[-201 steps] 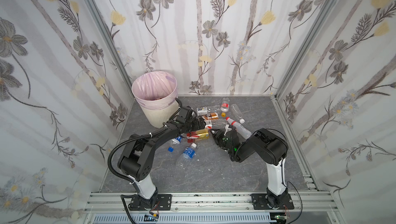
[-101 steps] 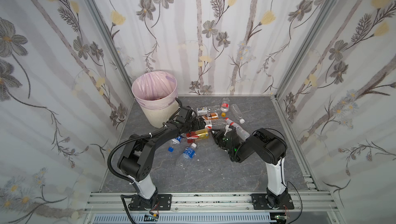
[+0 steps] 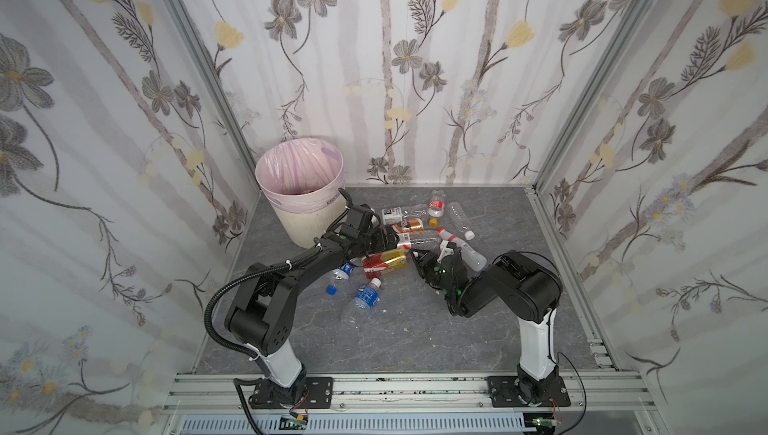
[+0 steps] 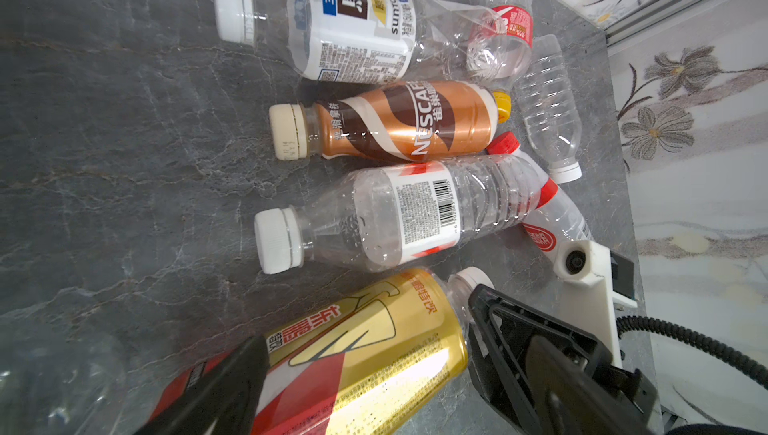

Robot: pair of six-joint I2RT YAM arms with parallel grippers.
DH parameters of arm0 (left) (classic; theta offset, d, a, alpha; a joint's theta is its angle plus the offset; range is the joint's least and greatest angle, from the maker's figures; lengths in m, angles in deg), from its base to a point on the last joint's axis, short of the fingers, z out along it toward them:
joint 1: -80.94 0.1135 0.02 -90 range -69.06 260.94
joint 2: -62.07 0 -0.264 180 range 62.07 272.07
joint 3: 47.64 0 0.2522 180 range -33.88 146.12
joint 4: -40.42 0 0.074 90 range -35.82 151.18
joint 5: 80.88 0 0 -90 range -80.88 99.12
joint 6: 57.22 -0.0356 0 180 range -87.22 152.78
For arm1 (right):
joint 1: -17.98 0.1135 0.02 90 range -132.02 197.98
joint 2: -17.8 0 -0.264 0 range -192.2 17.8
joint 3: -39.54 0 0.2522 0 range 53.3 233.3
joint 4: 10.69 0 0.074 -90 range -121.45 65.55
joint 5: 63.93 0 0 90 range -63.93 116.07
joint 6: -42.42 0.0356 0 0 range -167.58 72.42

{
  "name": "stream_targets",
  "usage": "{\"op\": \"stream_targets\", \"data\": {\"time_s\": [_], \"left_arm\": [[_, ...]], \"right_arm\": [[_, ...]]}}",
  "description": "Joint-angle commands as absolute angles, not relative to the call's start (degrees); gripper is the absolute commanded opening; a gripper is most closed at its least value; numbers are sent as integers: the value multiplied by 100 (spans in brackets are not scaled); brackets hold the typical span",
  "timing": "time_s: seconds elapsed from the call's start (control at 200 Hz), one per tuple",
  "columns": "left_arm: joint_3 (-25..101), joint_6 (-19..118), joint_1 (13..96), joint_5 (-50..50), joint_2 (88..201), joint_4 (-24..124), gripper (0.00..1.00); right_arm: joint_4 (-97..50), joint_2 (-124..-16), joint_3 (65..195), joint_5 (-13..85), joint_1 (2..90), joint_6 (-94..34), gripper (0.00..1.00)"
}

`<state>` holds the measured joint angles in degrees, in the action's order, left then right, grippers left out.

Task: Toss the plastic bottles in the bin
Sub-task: 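Close the right gripper on the tea bottle cap and lift it slightly, then raise the tea bottle toward the left gripper while the left grasps its bottom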

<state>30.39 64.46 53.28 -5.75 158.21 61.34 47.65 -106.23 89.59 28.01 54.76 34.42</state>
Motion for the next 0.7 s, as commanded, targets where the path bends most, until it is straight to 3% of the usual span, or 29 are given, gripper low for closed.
{"op": "stream_targets", "data": {"time_s": [0.0, 0.31, 0.695], "left_arm": [[3194, 6332, 5330, -476, 15614, 6161, 100], [3542, 6049, 5335, -405, 14946, 6394, 100], [3304, 4781, 5255, -220, 14224, 6394, 100]], "right_arm": [[4913, -10375, 8941, 2620, 5489, 3255, 33], [3850, -9309, 9032, 2385, 5483, 2343, 33], [724, -8028, 10471, 2078, 5275, 153, 31]]}}
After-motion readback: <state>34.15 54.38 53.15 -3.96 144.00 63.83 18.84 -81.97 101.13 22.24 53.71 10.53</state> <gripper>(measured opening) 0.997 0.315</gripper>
